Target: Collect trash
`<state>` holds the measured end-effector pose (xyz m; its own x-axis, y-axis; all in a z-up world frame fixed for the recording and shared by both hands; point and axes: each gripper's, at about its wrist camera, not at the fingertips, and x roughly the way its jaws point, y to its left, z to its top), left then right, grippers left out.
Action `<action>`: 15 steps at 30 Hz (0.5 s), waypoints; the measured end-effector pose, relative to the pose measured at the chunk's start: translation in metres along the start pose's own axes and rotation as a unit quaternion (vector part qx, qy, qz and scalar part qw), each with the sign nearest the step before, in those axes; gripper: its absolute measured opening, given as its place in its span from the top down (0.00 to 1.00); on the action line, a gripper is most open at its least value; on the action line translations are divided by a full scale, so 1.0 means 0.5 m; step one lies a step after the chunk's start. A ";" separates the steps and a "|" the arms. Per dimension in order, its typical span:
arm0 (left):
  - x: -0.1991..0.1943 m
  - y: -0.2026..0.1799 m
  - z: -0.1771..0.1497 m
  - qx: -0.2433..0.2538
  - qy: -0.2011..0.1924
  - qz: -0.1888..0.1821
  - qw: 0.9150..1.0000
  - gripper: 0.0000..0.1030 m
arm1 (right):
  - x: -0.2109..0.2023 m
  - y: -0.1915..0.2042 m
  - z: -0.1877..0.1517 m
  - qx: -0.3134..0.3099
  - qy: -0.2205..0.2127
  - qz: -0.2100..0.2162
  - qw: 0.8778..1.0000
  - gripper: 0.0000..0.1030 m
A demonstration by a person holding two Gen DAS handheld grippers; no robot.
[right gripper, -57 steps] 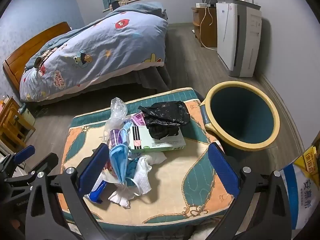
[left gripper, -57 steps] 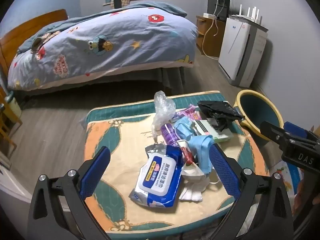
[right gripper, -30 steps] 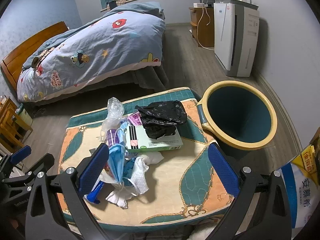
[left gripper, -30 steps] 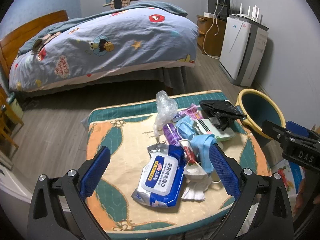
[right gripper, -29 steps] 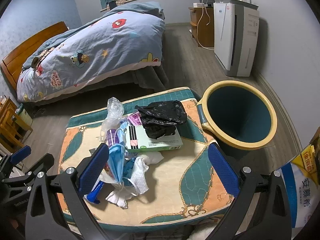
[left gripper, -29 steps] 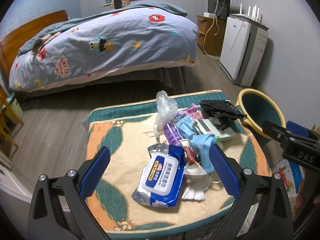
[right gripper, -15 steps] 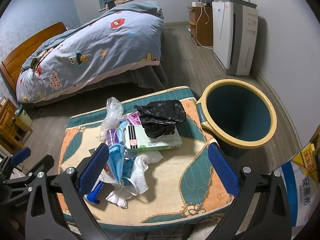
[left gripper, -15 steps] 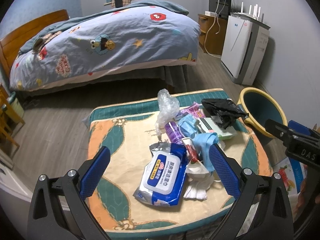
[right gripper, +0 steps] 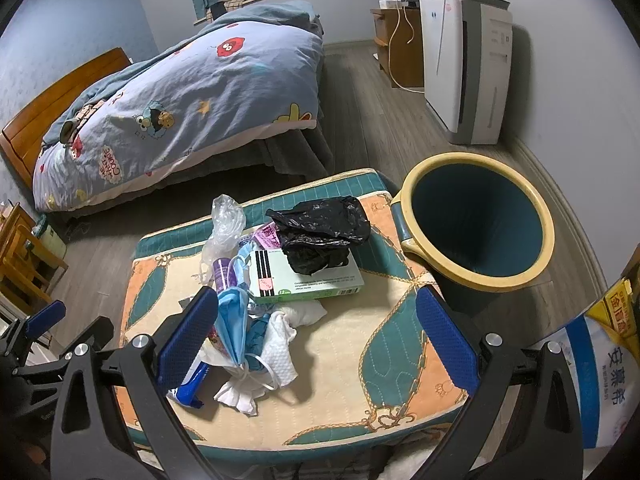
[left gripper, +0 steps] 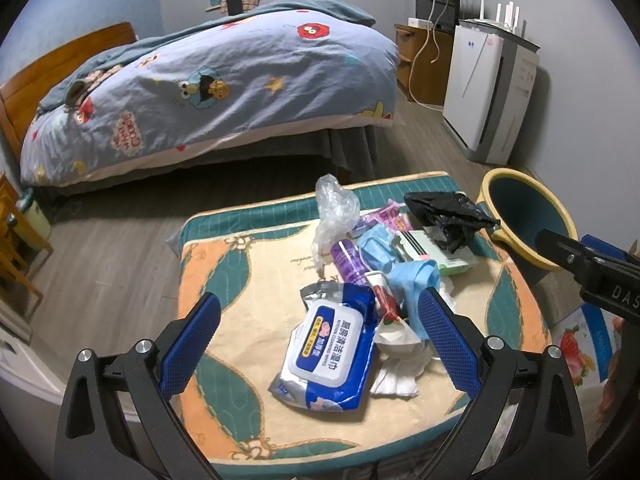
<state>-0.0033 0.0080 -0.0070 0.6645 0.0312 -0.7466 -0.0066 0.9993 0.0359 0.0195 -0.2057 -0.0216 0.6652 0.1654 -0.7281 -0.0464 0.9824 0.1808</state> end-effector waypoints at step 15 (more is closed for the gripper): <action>0.000 -0.004 0.002 0.000 0.001 0.001 1.000 0.05 | 0.001 -0.002 -0.005 0.002 0.004 -0.001 1.000 0.05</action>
<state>-0.0024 0.0061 -0.0066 0.6632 0.0326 -0.7478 -0.0070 0.9993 0.0373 0.0180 -0.2062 -0.0239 0.6596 0.1646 -0.7334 -0.0425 0.9823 0.1822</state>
